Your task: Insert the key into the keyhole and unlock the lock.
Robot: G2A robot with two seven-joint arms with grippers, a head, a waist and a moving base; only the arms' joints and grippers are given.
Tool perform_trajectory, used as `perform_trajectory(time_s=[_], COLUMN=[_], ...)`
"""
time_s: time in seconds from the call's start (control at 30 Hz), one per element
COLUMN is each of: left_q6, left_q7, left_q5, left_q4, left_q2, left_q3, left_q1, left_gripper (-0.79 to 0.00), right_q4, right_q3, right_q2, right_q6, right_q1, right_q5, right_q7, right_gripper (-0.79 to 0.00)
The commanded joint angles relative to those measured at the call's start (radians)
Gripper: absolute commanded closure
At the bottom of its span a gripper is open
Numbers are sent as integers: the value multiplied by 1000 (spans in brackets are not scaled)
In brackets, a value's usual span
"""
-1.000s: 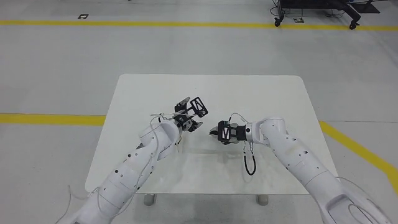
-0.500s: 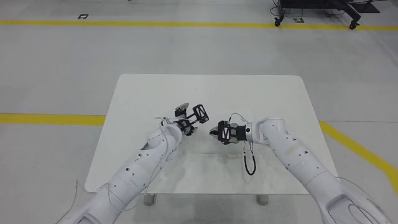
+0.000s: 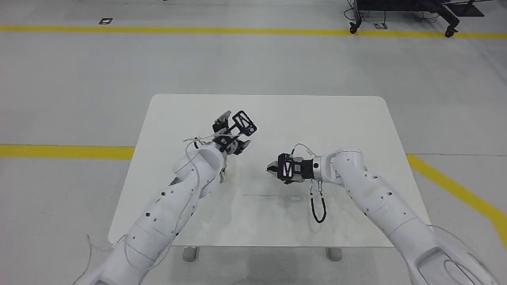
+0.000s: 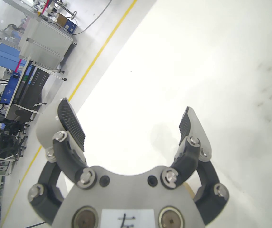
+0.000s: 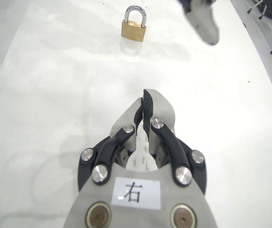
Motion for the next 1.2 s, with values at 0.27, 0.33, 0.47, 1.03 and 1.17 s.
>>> perform_trajectory(time_s=[0.27, 0.33, 0.47, 1.03, 1.17], left_q6=[-11, -11, -11, -13, -144], left_q7=[-9, -9, -9, 42, 174], left_q5=[-94, -94, -94, -142, -667], left_q4=[-177, -177, -177, -186, -135], left_q2=[32, 32, 32, 31, 18], left_q3=[-182, -182, -182, -195, -273], left_q1=[109, 109, 109, 120, 138], left_gripper=[-785, -785, -785, -785, -785], right_q4=[0, -1, -17, 65, 73], right_q3=[0, 1, 48, 173, 172], right_q2=[0, 0, -1, -5, -7], right_q6=[0, 7, 66, -97, -97], right_q1=[0, -3, -16, -30, -49], right_q5=[0, 3, 122, 658, 761], right_q7=[0, 1, -10, -29, -4], right_gripper=[0, 0, 0, 0, 0])
